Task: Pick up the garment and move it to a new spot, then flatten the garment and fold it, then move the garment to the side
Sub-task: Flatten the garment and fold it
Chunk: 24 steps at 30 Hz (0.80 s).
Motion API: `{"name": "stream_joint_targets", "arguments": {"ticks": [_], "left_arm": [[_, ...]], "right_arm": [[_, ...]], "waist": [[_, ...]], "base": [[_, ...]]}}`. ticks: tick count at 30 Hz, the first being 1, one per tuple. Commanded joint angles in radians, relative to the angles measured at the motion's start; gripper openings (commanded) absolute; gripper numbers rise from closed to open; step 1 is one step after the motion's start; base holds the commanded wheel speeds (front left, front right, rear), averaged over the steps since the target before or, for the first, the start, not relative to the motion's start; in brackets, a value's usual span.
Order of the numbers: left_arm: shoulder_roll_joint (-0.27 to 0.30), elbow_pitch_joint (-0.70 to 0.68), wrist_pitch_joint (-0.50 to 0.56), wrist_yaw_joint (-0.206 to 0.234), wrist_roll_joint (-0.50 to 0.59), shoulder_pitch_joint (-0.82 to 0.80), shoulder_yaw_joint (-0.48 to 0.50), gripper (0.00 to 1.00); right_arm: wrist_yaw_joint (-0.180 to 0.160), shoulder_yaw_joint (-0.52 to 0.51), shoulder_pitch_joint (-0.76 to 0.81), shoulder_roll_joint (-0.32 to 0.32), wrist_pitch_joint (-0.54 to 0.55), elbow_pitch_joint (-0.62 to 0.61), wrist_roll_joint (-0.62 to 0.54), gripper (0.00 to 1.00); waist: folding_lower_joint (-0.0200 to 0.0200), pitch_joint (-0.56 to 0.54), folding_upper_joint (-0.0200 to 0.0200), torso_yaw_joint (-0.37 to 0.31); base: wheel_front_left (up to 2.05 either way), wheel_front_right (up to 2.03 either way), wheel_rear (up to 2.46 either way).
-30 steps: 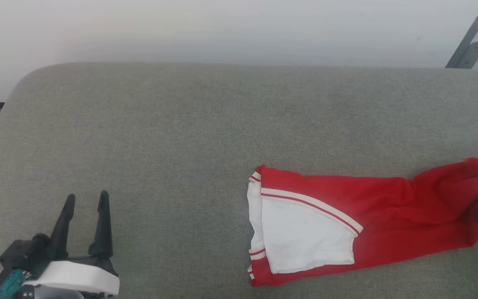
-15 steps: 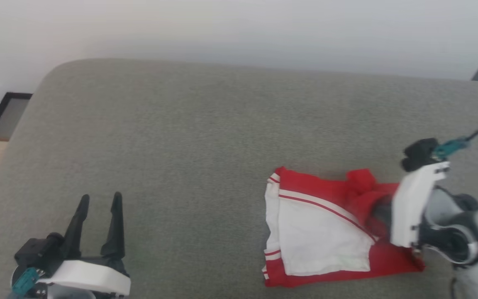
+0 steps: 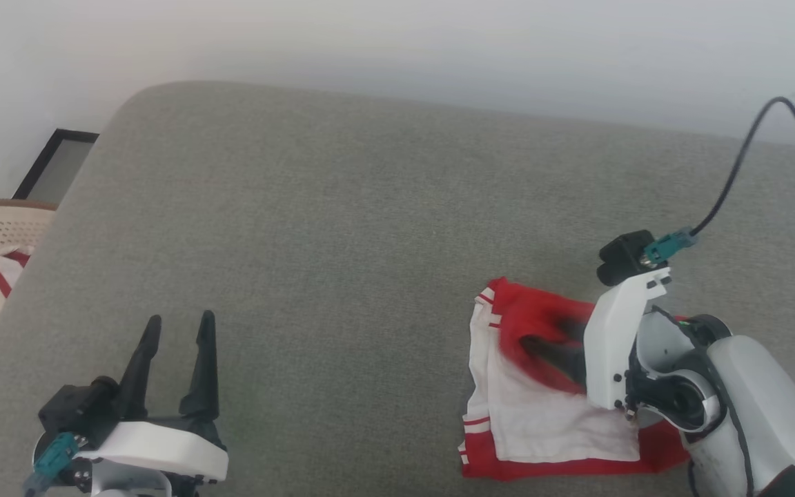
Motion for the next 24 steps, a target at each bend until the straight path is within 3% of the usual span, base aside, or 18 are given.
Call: {"name": "stream_joint_targets", "arguments": {"ticks": [1, 6, 14, 24], "left_arm": [[-0.001, 0.003, -0.005, -0.007, 0.008, 0.001, 0.007, 1.00], [0.002, 0.006, -0.005, -0.005, 0.011, 0.019, 0.028, 1.00], [0.018, 0.001, -0.005, -0.012, 0.011, 0.050, 0.054, 1.00], [0.055, -0.010, -0.004, -0.016, 0.015, 0.093, 0.073, 1.00]], "right_arm": [[0.000, 0.007, -0.004, -0.007, -0.002, -0.005, 0.007, 1.00], [0.000, 0.028, 0.016, -0.046, -0.016, -0.062, 0.041, 1.00], [0.000, -0.020, 0.058, -0.119, -0.091, -0.154, 0.035, 1.00], [0.000, -0.081, 0.117, -0.205, -0.367, -0.172, -0.047, 1.00]], "waist": [[0.0000, -0.005, -0.0001, -0.007], [0.0000, -0.025, -0.0001, -0.036], [0.0000, -0.065, -0.0001, -0.105], [0.0000, -0.096, -0.0001, -0.200]], "base": [[0.00, 0.00, 0.00], [0.00, 0.00, 0.00], [0.00, 0.00, 0.00], [0.00, 0.00, 0.00]]}}
